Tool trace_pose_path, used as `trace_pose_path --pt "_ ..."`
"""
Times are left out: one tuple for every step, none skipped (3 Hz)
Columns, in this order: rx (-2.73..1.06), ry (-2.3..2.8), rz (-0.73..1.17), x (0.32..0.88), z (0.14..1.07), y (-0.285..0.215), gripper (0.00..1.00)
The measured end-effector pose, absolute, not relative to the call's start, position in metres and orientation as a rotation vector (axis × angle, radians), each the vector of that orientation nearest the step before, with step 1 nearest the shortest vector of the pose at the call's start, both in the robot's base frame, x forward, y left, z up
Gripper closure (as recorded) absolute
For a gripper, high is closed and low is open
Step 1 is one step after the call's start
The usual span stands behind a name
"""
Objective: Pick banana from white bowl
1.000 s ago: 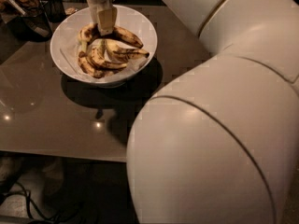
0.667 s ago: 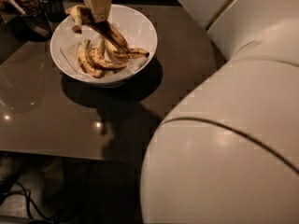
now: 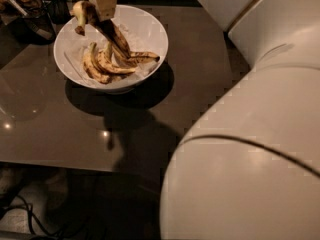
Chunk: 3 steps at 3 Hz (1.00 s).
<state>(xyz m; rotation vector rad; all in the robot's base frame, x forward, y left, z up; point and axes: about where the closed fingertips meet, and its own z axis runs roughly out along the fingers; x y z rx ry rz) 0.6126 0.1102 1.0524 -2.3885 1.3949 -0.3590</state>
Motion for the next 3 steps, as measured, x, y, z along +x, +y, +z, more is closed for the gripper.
trace_pose_path --pt "-2.32 1.346 -0.376 0.591 1.086 0.111 1.0" --pt "-2.3 1.344 -0.369 0.589 1.089 0.113 1.0" --pt "-2.283 1.392 -0.297 0.563 1.091 0.11 1.0"
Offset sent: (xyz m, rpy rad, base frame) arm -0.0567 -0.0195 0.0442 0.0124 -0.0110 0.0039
